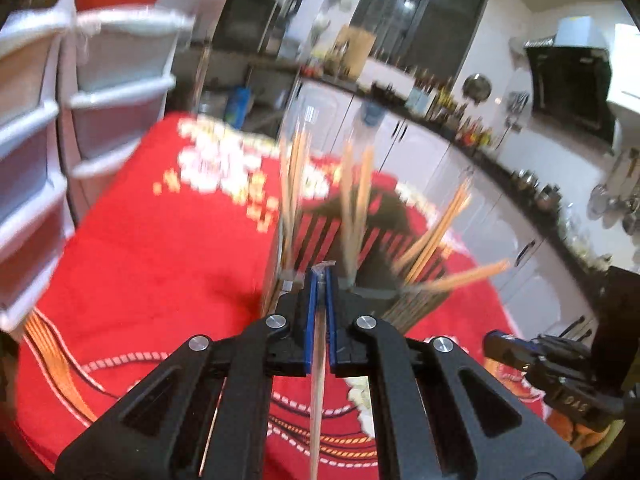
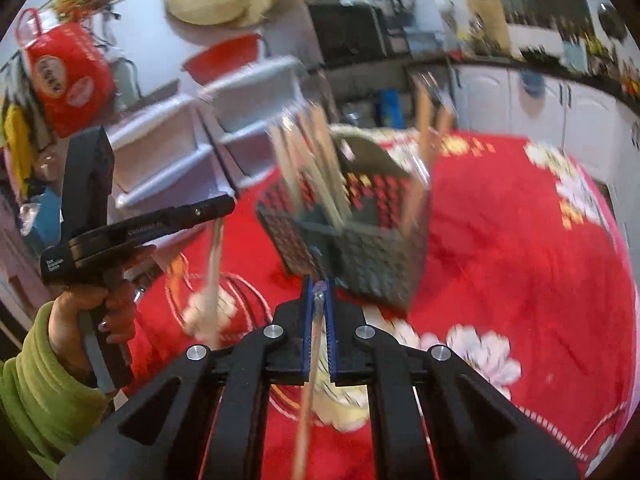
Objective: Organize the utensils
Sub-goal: 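Lift both held chopstick pairs and carry them over the grey caddy, then lower both held chopstick pairs into the grey caddy compartments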
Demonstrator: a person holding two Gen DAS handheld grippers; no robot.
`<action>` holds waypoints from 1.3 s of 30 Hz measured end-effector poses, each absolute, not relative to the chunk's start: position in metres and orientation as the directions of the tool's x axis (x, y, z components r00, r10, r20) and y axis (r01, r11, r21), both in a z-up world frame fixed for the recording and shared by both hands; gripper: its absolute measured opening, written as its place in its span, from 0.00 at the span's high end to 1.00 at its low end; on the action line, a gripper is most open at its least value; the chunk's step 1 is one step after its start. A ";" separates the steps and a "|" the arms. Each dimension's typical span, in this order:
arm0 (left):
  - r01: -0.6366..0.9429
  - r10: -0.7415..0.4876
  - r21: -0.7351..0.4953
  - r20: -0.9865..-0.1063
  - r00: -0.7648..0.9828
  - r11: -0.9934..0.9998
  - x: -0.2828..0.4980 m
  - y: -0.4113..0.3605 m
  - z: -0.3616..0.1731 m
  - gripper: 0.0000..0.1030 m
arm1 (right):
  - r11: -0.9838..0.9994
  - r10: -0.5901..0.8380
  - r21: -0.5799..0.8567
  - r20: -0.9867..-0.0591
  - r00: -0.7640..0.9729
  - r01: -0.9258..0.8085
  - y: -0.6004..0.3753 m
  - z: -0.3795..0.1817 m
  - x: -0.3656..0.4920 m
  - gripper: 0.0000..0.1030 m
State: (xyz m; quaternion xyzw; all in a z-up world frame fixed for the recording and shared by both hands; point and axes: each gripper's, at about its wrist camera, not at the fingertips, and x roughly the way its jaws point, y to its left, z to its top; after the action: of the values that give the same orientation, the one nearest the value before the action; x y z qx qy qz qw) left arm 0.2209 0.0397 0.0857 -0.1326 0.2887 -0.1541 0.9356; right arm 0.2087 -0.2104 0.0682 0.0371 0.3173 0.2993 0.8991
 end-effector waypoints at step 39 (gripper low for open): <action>0.247 -0.307 -0.217 -0.308 0.901 0.944 0.282 0.032 0.192 0.99 | 0.882 0.470 0.065 -0.214 0.856 -0.467 -0.163 0.189 0.313 0.95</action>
State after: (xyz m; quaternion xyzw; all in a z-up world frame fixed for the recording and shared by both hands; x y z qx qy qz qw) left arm 0.2820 0.0319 0.1919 -0.0865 0.1714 -0.1426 0.9710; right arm 0.3125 -0.1635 0.1886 0.0056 0.1122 0.2432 0.9634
